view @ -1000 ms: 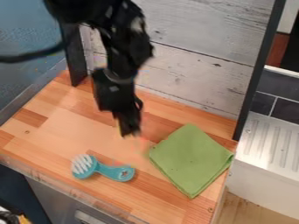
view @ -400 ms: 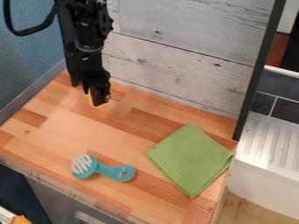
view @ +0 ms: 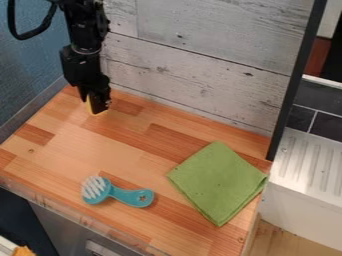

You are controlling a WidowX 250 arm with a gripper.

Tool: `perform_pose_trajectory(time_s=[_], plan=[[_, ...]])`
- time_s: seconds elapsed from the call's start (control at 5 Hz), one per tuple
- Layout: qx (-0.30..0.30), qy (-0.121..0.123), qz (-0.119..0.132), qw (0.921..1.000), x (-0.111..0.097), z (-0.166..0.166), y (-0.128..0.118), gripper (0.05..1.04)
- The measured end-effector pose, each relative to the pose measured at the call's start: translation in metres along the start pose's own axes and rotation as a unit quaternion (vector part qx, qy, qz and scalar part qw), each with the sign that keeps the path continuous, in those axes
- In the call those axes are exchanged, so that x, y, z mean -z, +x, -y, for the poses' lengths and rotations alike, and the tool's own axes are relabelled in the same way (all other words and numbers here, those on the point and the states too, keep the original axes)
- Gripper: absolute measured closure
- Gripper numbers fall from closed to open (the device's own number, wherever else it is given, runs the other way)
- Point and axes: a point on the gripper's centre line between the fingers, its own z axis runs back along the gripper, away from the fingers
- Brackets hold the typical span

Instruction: Moves the yellow object to the upper left side of the table

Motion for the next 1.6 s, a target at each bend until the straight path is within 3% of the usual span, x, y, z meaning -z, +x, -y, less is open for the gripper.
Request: perform_pose_trajectory(time_s=[0.4,0.6,0.8,1.0,1.4,1.6], plan=[[0.01,0.018,0.0,0.9998,0.025,0.0,-0.008,0.567],[0.015,0.029,-0.011,0.9994,0.028,-0.002,-0.012,0.494],[0.018,0.035,-0.013,0.9991,0.03,-0.004,-0.013,0.186],[0.01,0.044,-0.01,0.9989,0.032,-0.009,-0.01,0.07],[-0.004,0.021,-0.036,0.9991,-0.004,-0.005,-0.008,0.082],[-0.012,0.0,-0.054,0.9985,-0.032,-0.002,-0.004,0.083]])
